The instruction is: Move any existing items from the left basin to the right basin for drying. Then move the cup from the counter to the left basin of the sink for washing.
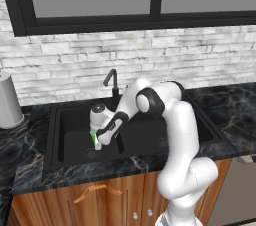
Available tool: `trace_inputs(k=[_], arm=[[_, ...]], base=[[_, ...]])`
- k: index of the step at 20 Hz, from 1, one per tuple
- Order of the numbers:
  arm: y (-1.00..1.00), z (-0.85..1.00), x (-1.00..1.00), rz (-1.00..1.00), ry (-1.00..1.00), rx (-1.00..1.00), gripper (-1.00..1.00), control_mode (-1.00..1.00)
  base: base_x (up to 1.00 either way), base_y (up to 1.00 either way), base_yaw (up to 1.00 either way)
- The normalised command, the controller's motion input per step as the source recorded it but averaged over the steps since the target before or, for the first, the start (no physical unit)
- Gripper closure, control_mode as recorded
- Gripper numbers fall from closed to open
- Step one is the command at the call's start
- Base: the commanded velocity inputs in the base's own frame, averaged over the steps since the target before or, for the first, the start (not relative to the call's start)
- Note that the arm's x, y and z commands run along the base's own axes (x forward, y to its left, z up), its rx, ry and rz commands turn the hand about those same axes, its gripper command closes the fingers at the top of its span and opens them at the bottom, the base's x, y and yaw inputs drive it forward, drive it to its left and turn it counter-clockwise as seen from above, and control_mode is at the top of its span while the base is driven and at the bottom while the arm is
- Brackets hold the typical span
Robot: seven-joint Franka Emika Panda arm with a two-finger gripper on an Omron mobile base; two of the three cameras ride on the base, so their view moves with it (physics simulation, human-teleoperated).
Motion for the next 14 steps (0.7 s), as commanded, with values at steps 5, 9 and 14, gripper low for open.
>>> trace_inputs(k=[5, 9, 14], arm=[[0.00, -0.29, 0.21, 0.00, 0.00, 0.00, 1.00, -1.00], [0.00, -0.16, 0.11, 0.00, 0.00, 0.00, -1.00, -1.00], [0.00, 0.00, 0.01, 0.00, 0.00, 0.00, -1.00, -1.00]], base=[[0.00, 0.00, 0.00], [0.00, 0.00, 0.00], [0.00, 0.00, 0.00]])
